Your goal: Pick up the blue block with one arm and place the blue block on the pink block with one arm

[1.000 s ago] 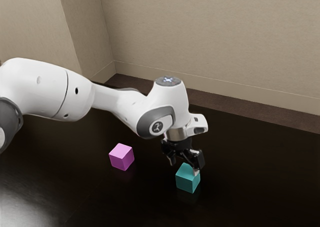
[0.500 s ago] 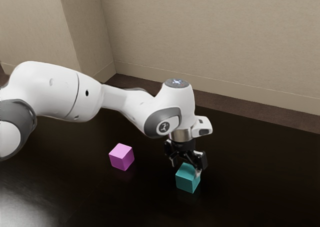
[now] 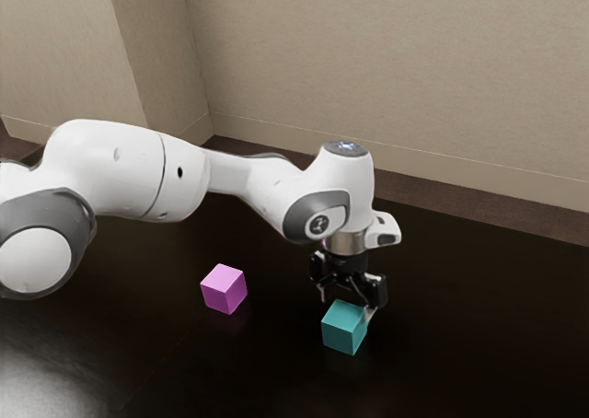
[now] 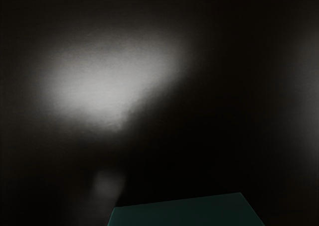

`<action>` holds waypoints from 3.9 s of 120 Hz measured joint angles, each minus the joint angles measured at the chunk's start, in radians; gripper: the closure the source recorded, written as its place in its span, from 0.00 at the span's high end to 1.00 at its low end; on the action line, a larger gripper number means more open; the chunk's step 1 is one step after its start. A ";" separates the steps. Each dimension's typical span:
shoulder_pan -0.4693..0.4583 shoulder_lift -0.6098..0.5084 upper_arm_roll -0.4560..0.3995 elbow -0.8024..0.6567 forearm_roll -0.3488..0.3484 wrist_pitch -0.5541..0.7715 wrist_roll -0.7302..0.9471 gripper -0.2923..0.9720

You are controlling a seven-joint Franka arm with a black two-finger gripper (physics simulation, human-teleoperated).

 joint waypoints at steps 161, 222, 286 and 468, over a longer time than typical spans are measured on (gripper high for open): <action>0.005 -0.111 -0.008 -0.168 -0.018 0.008 -0.024 0.55; 0.183 -0.288 -0.040 -0.245 -0.016 -0.040 0.038 0.54; 0.343 -0.372 -0.040 -0.300 -0.016 -0.116 0.179 0.54; 0.455 -0.382 -0.041 -0.391 -0.020 -0.044 0.359 0.54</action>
